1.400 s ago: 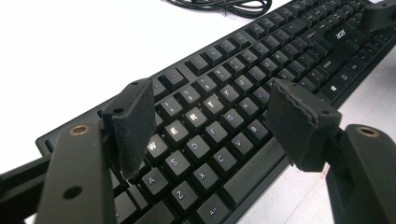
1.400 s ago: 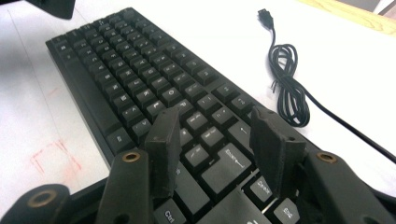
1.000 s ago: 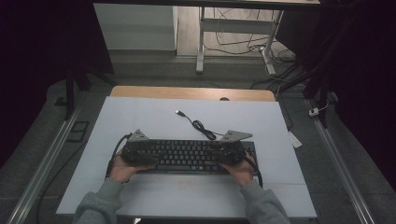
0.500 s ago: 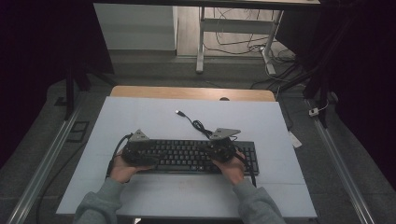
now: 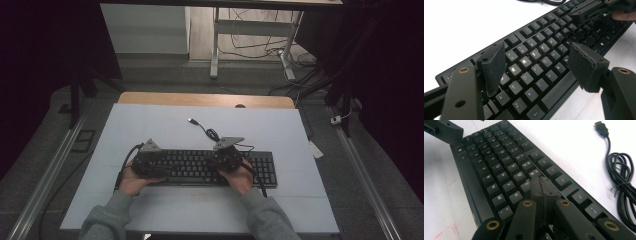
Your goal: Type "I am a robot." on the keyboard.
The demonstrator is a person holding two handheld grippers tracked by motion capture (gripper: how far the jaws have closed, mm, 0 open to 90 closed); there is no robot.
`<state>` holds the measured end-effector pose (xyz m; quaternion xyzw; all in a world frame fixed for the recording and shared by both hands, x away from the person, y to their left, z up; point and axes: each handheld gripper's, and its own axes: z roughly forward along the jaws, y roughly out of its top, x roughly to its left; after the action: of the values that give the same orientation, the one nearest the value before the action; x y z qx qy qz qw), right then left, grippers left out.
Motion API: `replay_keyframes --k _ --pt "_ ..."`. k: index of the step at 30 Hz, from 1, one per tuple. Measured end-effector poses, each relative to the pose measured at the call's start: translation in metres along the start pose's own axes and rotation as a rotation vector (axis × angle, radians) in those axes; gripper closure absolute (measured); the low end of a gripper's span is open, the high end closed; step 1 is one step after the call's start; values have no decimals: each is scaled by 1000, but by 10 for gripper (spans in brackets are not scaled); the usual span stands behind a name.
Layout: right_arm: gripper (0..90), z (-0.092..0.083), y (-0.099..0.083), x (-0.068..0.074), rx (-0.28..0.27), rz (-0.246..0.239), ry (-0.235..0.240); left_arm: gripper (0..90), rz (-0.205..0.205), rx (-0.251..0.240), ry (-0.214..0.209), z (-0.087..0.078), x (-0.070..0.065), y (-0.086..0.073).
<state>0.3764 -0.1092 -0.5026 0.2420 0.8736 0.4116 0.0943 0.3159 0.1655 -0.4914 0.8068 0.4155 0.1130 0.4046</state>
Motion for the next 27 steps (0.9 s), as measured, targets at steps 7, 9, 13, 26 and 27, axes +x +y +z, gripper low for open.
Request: replay_keyframes --k 7,9,13,26,27 --pt "895 9 2 2 25 -8 1 306 2 -1 -1 0 0 0" --pt "894 11 3 3 36 -17 -5 306 1 -1 -1 0 1 0" --pt "895 14 2 3 46 -17 -10 306 4 0 -1 0 1 0" --pt "895 18 1 2 55 -20 -13 306 3 3 3 0 2 0" --pt "896 18 1 2 61 -22 -15 307 3 3 4 0 2 0"
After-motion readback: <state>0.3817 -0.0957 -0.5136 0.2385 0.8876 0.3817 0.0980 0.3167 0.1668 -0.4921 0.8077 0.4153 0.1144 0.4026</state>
